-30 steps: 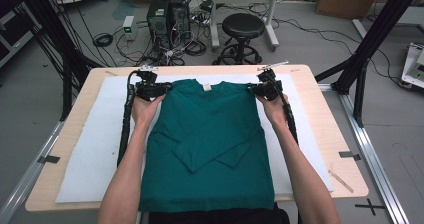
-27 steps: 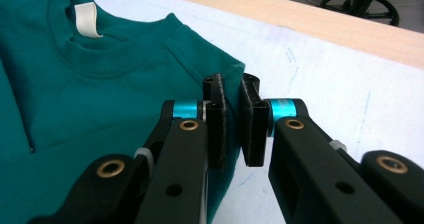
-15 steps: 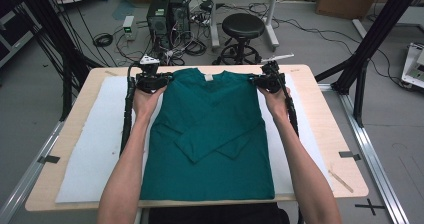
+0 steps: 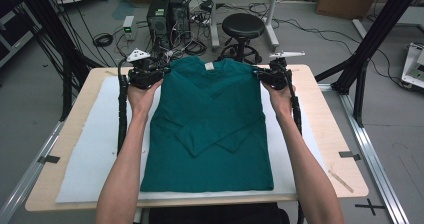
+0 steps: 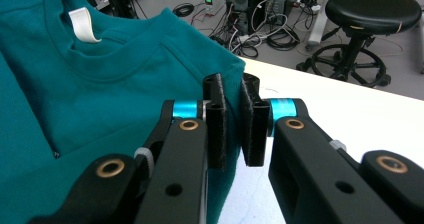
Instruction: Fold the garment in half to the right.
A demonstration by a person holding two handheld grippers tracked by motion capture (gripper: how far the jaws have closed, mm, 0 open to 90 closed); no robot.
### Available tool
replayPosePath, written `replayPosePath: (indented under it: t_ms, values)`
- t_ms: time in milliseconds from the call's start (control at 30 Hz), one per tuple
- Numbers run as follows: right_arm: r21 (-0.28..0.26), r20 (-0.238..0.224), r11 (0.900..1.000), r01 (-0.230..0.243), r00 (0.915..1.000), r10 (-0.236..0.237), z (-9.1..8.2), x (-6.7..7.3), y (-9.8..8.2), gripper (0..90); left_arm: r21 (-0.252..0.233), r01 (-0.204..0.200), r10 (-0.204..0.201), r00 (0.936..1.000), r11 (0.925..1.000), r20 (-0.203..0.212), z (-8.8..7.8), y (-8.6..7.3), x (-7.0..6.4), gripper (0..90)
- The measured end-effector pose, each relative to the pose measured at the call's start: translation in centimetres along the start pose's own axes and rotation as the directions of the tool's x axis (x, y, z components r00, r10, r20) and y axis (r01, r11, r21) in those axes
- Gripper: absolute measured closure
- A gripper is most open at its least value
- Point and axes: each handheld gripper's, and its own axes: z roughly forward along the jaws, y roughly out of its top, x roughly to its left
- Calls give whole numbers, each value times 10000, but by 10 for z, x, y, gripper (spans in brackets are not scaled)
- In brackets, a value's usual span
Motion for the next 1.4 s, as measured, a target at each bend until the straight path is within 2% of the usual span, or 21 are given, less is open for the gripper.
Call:
replayPosePath:
  t_ms: [233,300,367,433,467,567,633,667,767,833,867,1033,1200,1300,1400]
  values:
    - [497,-305,9985,227,9993,-212,-1,9,-8,842,366,77,-79,10000,9993,58,-2,-18,-4,837]
    - [337,-358,9987,382,9987,-370,-2,13,-14,842,683,237,-248,9996,9974,148,-3,-24,-5,837]
    - [466,-412,9983,357,9986,-338,-2,15,-21,842,618,349,-365,9990,9975,248,-6,-29,-7,836]
    - [910,-445,9956,223,9988,-183,-1,15,-25,842,524,487,-508,9980,9974,384,-9,-33,-8,837]
    - [731,-459,9969,286,9986,-253,-3,16,-28,842,564,474,-496,9980,9973,393,-11,-35,-9,837]
    - [762,-494,9959,490,9978,-453,-7,18,-35,842,697,349,-376,9986,9970,379,-15,-40,-11,837]
    - [1093,-492,9922,596,9973,-544,-9,19,-40,839,747,319,-357,9981,9967,508,-18,-44,-14,836]
    - [1047,-534,9925,627,9969,-574,-10,20,-44,838,787,290,-335,9978,9965,564,-19,-47,-15,837]
    - [1419,-642,9875,686,9961,-600,-14,23,-55,834,928,162,-227,9973,9956,698,-24,-56,-19,836]
    - [1302,-717,9889,716,9955,-627,-16,26,-65,834,1042,99,-181,9967,9945,786,-27,-63,-22,836]
    - [1430,-764,9870,738,9951,-633,-17,27,-69,834,1102,86,-177,9965,9939,816,-28,-66,-23,836]
    - [1552,-895,9844,827,9936,-694,-23,33,-89,835,1531,-163,-13,9935,9881,1142,-33,-85,-29,837]
    - [1543,-1141,9842,870,9910,-697,-32,38,-103,835,1837,-293,60,9920,9826,1260,-42,-100,-33,837]
    - [1574,-1196,9833,913,9902,-728,-37,41,-113,835,2135,-535,241,9901,9755,1380,-48,-107,-39,836]
    - [1567,-1377,9846,771,9889,-556,-43,43,-123,835,2247,-687,333,9869,9720,1577,-56,-115,-45,836]
